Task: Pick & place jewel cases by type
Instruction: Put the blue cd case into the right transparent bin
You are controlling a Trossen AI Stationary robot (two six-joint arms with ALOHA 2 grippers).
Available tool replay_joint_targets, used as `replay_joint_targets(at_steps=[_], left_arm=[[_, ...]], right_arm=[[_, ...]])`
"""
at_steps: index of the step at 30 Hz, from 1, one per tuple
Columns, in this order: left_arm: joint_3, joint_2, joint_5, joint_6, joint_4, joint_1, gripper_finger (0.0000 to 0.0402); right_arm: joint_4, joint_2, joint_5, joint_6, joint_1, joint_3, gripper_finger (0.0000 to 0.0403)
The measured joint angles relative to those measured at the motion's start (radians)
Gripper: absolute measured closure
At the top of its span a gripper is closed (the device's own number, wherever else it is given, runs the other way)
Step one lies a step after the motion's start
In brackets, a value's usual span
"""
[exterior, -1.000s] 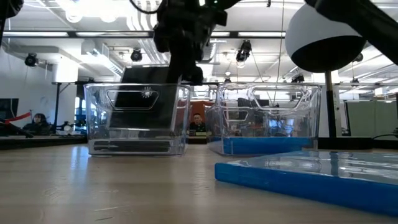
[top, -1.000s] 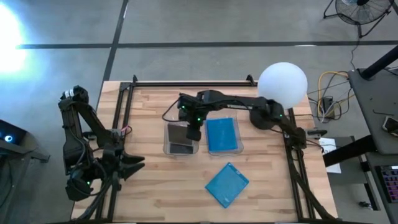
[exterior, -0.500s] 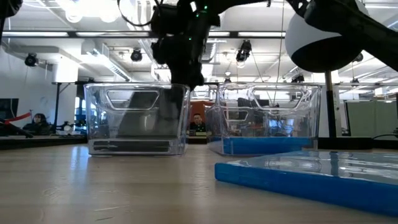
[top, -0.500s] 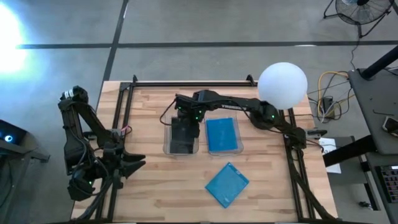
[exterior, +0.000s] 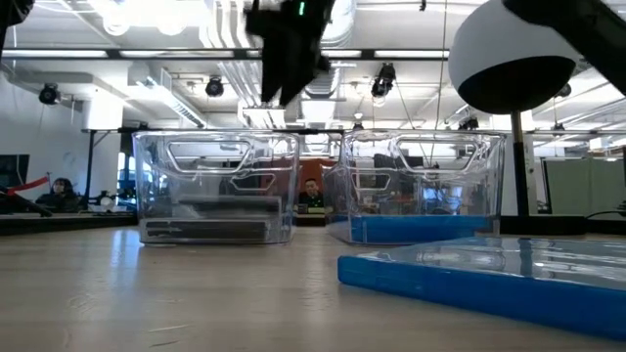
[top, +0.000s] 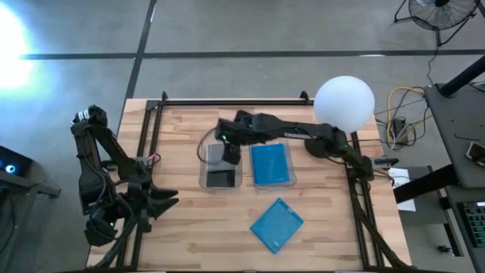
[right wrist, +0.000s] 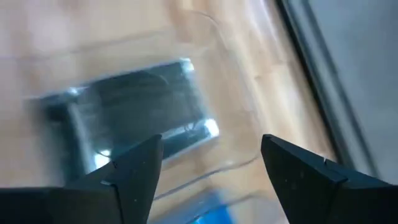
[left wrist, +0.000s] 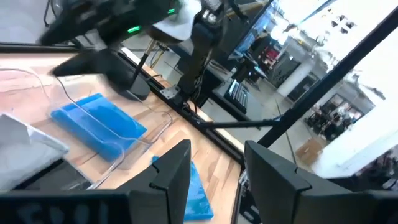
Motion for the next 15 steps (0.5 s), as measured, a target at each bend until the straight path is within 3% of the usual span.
replay_joint_targets(at_steps=[3,8,11,15], left_arm=[[0.000,0.000,0.036,0.000,-0.030,0.000,0.0268],[0.000,0.001,0.092,0.000,-0.062,0.003,0.0268],[-0.013,0.002,0.139,0.000,-0.066,0.019,0.0268],[-0.067,0.002,0.300,0.000,-0.060,0.073,0.0268]], right_arm=[[-0.075,-0.048,0.001,0.118,0.070,0.002,0.0132],[-0.270,-0.064,-0.006,0.447,0.213,-0.004,0.0144],[-0.405,-0.066,-0.109,0.683,0.292,-0.020,0.0150],[-0.387,-0.059,-0.187,0.923,0.402,-0.097,0.0156]])
